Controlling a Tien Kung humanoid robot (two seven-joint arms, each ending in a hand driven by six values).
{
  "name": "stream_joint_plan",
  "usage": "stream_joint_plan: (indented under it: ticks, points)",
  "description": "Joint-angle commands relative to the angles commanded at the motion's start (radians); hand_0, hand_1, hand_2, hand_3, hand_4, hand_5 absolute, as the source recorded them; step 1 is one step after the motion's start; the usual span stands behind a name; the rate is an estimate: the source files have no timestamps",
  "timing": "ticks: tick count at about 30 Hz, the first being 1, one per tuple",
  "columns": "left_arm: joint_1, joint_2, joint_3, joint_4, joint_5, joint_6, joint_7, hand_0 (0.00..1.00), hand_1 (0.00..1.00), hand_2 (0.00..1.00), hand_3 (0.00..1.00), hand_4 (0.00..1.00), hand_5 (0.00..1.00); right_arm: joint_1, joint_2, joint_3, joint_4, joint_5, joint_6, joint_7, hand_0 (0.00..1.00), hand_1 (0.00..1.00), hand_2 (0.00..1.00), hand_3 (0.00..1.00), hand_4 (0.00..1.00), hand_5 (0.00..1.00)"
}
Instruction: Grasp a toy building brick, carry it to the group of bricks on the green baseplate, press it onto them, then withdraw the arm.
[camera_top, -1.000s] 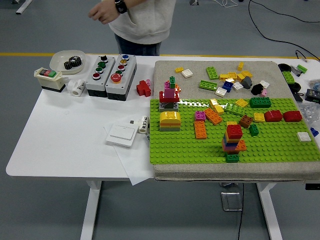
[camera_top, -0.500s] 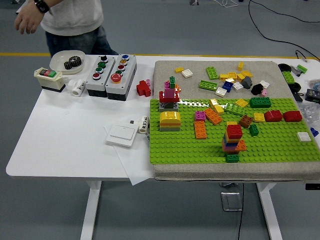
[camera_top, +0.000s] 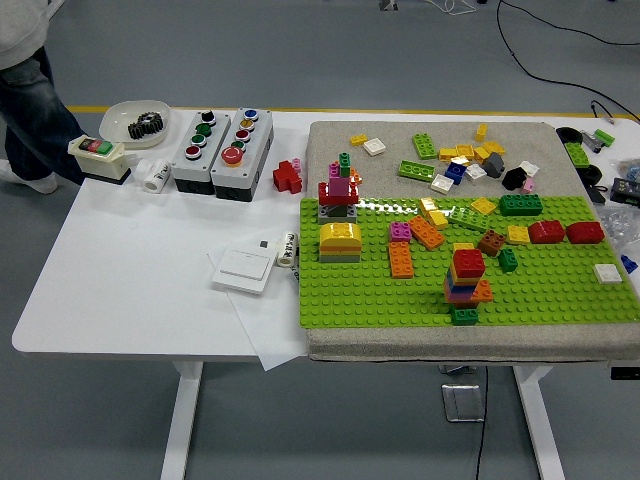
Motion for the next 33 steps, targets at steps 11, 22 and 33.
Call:
stream_joint_plan:
  ticks: [11,22,33]
  points:
    - [0.0,0.0,-0.002,-0.001,0.007,-0.001,0.002,0.737,0.723,0.716,0.589,0.64,0.663,0.004,-0.001,-0.007,-0.001,0.007,0.012,-0.015,0.682,0.663,0.732,0.809,0.998,0.941]
    - [-0.007,-0.001,0.007,-0.001,-0.011,0.0,-0.005,0.737,0.722,0.715,0.589,0.64,0.663,0.006,-0.007,-0.003,-0.001,0.013,0.014,-0.013,0.67,0.669,0.726,0.799,0.998,0.943]
    - [-0.003,0.0,-0.005,-0.001,0.009,-0.005,0.0,0.737,0.723,0.716,0.59,0.64,0.665,0.001,-0.007,-0.011,-0.003,0.04,0.024,-0.011,0.666,0.667,0.721,0.789,0.998,0.947]
